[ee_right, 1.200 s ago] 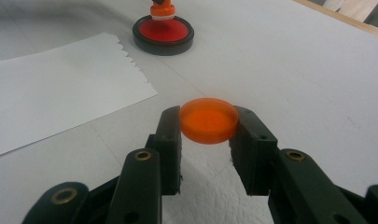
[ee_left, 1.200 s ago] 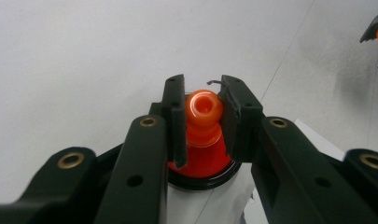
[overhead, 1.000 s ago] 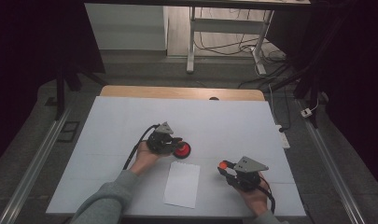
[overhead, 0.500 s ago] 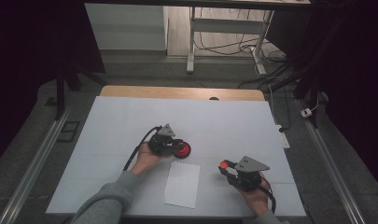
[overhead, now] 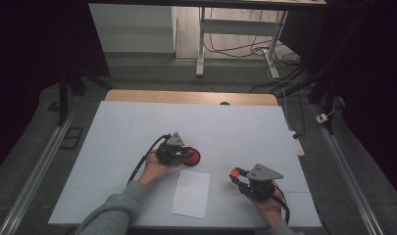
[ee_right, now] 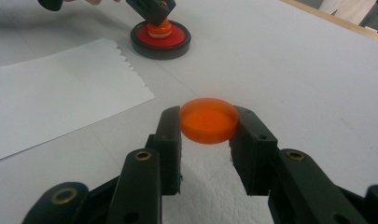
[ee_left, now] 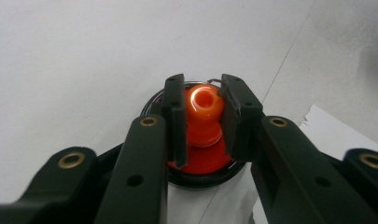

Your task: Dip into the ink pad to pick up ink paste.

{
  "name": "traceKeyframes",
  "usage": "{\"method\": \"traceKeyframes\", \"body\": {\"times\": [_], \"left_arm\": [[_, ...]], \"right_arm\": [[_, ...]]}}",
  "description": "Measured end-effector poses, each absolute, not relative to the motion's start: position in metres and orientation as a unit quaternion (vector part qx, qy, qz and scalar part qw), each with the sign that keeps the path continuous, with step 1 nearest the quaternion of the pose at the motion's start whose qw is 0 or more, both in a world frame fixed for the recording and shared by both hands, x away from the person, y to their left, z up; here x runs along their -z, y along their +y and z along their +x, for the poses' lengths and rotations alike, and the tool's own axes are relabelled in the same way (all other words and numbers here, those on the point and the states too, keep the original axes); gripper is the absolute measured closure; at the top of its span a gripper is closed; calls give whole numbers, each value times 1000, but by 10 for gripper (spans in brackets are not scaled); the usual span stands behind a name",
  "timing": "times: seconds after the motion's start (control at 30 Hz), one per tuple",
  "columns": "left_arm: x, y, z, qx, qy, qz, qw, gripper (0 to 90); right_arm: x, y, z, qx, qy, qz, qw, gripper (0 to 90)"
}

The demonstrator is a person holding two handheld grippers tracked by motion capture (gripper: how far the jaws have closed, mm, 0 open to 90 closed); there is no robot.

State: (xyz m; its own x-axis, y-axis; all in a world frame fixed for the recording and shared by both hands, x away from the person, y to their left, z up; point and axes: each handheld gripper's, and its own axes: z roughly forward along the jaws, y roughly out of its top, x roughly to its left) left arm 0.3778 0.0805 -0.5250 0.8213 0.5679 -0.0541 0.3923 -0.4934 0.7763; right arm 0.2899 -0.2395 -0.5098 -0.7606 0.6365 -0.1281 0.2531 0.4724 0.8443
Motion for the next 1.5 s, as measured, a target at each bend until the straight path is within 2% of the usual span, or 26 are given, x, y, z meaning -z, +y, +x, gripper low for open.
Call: {"method": "traceKeyframes", "body": {"times": [0.67, 0.77, 1.03, 1.5], "left_arm": [[526, 80, 378, -108, 276, 859, 418, 726], [527, 83, 380, -94, 283, 852, 431, 726], [511, 95, 378, -103, 287, 828, 470, 725], [496, 103, 376, -100, 296, 814, 490, 725]], "right_arm": [[511, -238, 290, -437, 831, 267, 218, 638], [511, -238, 290, -439, 829, 269, 218, 639], [511, -238, 290, -439, 830, 268, 215, 638], [511, -237, 290, -433, 832, 269, 218, 639]]}}
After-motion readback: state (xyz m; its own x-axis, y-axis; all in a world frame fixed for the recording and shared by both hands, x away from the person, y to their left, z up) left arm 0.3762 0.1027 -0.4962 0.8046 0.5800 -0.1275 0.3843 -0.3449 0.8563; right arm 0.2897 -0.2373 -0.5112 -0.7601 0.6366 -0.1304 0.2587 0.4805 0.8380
